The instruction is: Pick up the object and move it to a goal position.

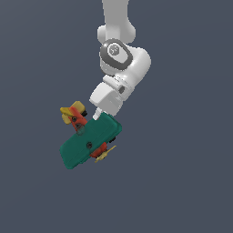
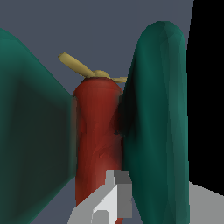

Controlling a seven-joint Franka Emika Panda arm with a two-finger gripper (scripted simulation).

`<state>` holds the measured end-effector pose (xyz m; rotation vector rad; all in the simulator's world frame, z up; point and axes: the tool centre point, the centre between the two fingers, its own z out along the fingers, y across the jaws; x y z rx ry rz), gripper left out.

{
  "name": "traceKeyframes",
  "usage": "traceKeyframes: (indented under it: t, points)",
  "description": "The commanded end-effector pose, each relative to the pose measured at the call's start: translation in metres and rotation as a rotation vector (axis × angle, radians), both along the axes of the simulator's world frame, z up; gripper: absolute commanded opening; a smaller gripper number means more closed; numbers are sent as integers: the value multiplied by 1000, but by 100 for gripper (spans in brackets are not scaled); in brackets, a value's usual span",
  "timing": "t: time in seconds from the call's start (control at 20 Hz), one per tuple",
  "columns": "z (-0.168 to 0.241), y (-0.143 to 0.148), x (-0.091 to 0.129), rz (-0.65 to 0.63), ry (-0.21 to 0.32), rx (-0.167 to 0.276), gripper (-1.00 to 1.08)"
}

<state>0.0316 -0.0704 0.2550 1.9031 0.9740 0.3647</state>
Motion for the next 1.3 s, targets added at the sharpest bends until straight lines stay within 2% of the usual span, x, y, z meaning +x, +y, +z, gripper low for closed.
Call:
traceKeyframes:
  t: [0.0,0.5,1.25]
  points:
    - [7,-6,6,-20,20,0,-100]
    - [17,-31,27,-109,131,0,-100]
    - [32,-83,62,-274,328,-8,-100]
